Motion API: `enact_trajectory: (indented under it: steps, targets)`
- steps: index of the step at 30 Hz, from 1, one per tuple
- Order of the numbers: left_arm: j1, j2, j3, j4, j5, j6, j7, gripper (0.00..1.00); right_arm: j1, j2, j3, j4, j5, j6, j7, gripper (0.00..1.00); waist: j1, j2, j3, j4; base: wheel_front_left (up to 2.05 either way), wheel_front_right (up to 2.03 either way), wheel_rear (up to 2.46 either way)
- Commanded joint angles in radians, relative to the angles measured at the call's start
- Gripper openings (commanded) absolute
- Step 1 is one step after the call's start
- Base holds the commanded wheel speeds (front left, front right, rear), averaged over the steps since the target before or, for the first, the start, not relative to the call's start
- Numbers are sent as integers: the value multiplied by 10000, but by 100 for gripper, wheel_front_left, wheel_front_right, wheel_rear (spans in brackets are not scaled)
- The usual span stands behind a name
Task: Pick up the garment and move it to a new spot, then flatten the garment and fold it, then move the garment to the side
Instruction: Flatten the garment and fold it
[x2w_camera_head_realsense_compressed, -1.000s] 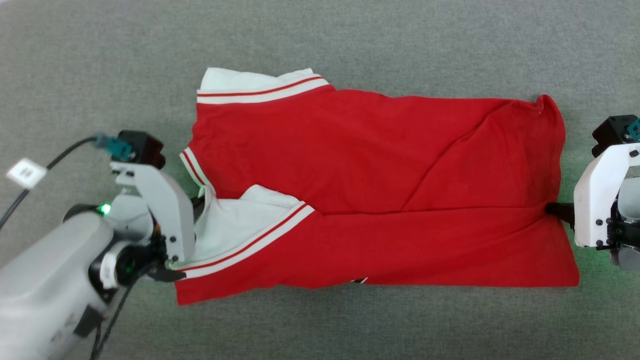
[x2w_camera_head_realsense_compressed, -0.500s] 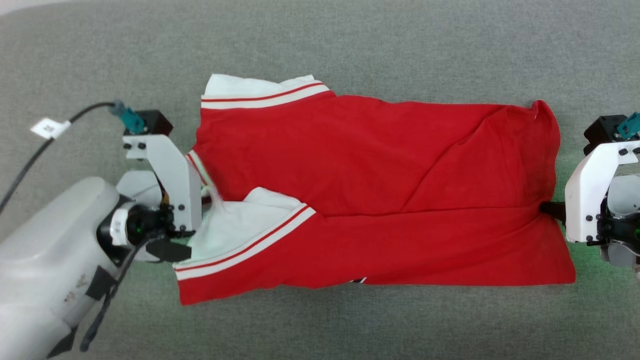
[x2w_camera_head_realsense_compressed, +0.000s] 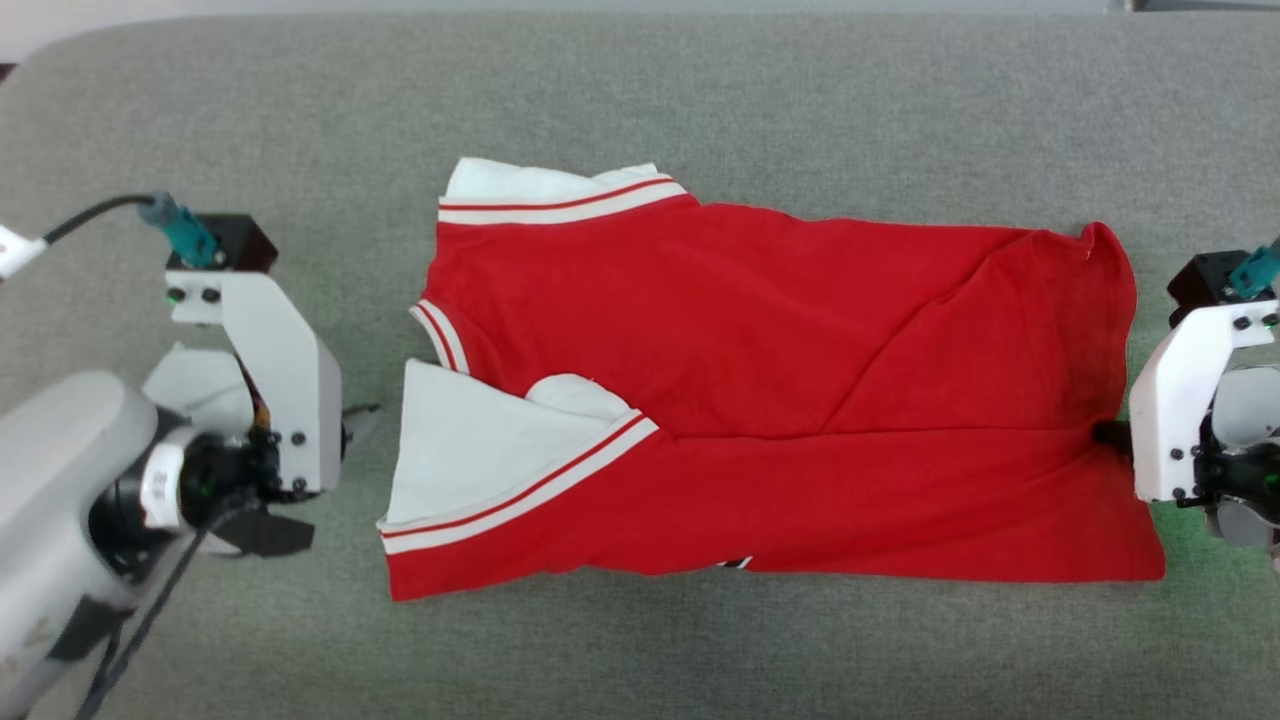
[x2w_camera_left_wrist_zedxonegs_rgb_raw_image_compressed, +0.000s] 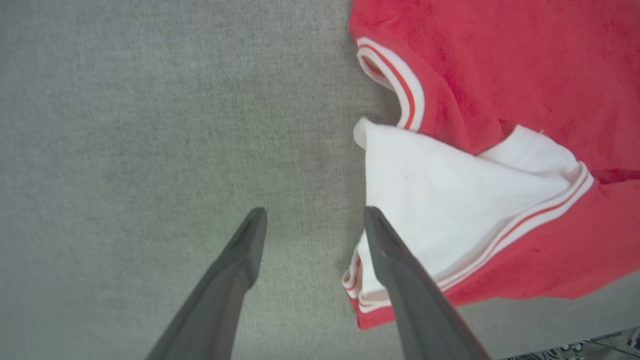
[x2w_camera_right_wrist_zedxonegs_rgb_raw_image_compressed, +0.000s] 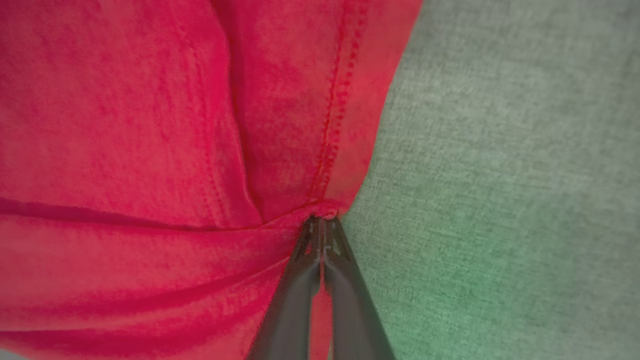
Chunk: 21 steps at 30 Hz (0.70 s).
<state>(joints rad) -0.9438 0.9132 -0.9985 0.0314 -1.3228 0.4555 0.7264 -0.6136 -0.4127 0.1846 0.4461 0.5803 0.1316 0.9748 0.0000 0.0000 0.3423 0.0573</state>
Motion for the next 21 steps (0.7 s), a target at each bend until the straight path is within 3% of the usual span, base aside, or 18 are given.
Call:
enact_trajectory:
  steps: [1, 8, 13, 21]
  targets:
    - [131, 53, 25, -218, -54, 141, -15, 100, 474, 467, 539, 541, -156, -19, -85, 100, 0, 0, -87, 55, 0, 0, 0]
    - [965, 411, 236, -1375, -608, 594, -252, 100, 140, 241, 704, 398, 39, -15, 220, 100, 0, 0, -504, -42, 0, 0, 0]
    - [1727, 654, 475, -2244, -872, 688, -950, 100, 214, -262, 527, -685, 298, -15, 439, 100, 0, 0, -934, -364, 0, 0, 0]
    - [3422, 1087, 536, -3226, -700, 470, -2840, 100, 1710, -389, -722, -3066, 466, -16, -1176, 100, 0, 0, -1618, -831, 0, 0, 0]
